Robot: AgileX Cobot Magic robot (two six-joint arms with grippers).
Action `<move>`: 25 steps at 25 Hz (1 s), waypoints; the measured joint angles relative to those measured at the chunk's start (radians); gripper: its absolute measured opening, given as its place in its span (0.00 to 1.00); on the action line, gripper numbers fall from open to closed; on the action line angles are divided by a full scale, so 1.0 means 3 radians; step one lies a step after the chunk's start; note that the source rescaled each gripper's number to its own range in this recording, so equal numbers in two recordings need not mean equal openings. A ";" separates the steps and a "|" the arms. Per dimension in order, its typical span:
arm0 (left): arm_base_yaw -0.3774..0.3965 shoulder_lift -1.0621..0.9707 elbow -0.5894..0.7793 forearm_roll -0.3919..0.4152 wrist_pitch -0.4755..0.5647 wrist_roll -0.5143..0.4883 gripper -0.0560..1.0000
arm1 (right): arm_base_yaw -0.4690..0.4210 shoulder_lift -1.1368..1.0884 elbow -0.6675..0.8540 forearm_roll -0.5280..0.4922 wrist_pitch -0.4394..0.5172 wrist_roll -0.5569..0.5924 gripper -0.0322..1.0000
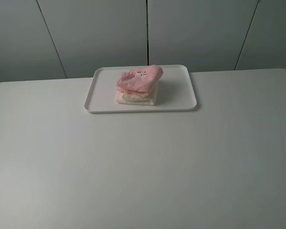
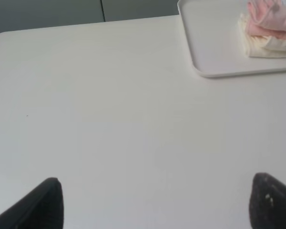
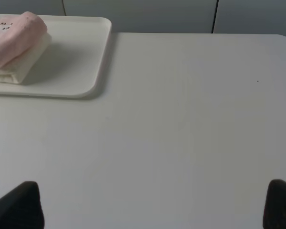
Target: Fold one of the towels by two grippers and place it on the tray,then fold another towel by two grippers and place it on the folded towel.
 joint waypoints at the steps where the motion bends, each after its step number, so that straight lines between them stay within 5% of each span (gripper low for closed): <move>1: 0.0000 0.0000 0.0000 0.0000 0.0000 0.0000 1.00 | 0.0000 0.0000 0.0000 0.0000 0.0000 0.0000 1.00; 25: 0.0000 0.0000 0.0000 0.0010 0.0000 0.0012 1.00 | 0.0000 0.0000 0.0000 0.0007 0.0000 0.0000 1.00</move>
